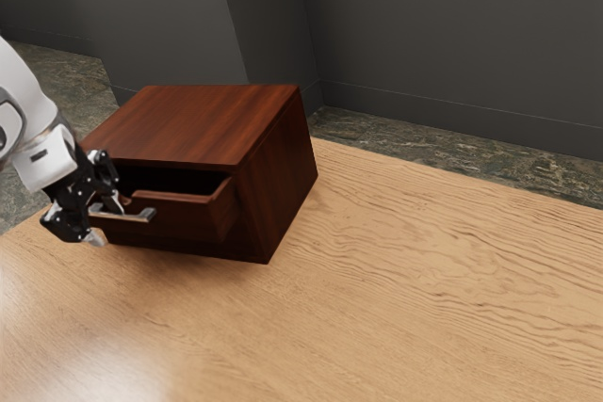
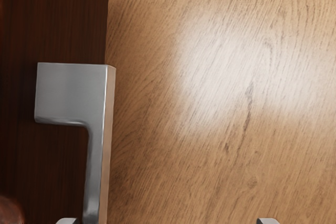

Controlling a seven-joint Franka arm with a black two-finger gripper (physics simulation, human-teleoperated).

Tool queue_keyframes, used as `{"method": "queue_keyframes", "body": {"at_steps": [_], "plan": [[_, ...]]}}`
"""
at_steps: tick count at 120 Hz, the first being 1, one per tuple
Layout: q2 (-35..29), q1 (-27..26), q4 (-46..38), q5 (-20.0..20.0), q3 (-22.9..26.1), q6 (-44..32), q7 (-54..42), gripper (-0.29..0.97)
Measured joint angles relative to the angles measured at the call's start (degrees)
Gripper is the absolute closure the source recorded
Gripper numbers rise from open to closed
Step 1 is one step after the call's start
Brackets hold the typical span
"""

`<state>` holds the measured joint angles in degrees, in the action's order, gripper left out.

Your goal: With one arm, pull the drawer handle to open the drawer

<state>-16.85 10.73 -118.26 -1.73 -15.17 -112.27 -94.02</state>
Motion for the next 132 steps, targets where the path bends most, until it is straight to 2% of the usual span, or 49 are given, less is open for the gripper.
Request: {"method": "queue_keyframes", "body": {"at_steps": [96,132], "plan": [[-8.2,0.4,-8.5,-2.0,0.0,-1.4,0.4,0.25],[-12.6,1.1,-11.2,-2.8,0.0,-1.8,0.4,0.31]]}}
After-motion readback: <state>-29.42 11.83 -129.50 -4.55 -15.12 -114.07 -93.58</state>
